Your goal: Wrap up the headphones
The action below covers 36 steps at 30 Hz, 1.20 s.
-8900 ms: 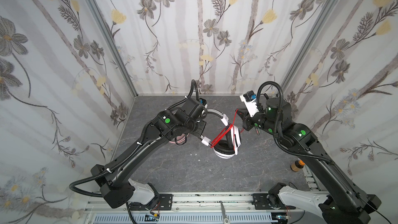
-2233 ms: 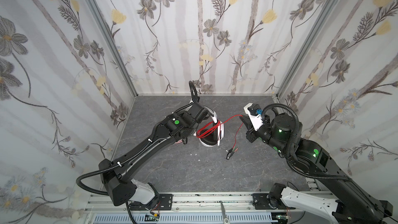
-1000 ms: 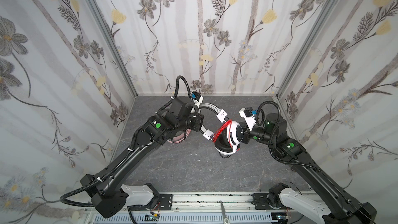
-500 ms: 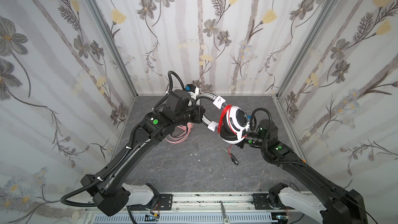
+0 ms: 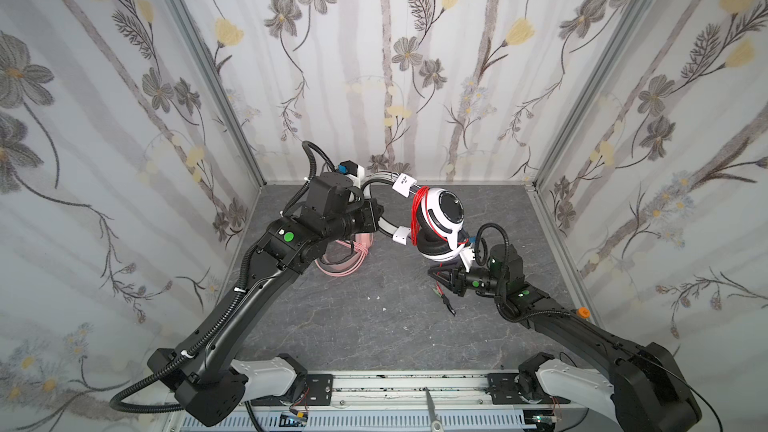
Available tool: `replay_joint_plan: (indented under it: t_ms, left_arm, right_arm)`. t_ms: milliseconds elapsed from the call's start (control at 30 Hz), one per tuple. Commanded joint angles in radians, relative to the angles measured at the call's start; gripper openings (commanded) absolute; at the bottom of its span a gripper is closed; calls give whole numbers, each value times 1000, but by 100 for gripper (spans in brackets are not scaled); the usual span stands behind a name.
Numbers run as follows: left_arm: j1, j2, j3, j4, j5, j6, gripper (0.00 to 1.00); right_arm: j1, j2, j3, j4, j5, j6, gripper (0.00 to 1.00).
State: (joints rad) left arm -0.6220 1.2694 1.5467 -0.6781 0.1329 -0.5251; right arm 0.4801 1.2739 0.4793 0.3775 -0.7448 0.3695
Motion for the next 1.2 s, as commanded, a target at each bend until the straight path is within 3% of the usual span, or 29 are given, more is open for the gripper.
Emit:
replay_joint_plan:
  t_ms: [0,333,567,833,1033,1167]
  left_arm:
    - [16,-33,-11,124,45,-79,0]
    - [29,-39,-14,126,47,-95,0]
    - [31,-39,-14,126,47,-96,0]
    - [31,-36,-7,127,45,-97,0]
    - [31,-41,-5,122,45,-95,0]
    - [36,-51,0,111,41,-86,0]
  right_arm:
    - [4,17,-42,120,0,34,24]
    - [56,123,-99,214,-3,58,26]
    - [70,155,-79,200,64,64,40]
    - [87,290,-80,451,121,286,48]
    - [119,410,-42,564,126,361,47]
    - [137,460,-48,637,103,392,35]
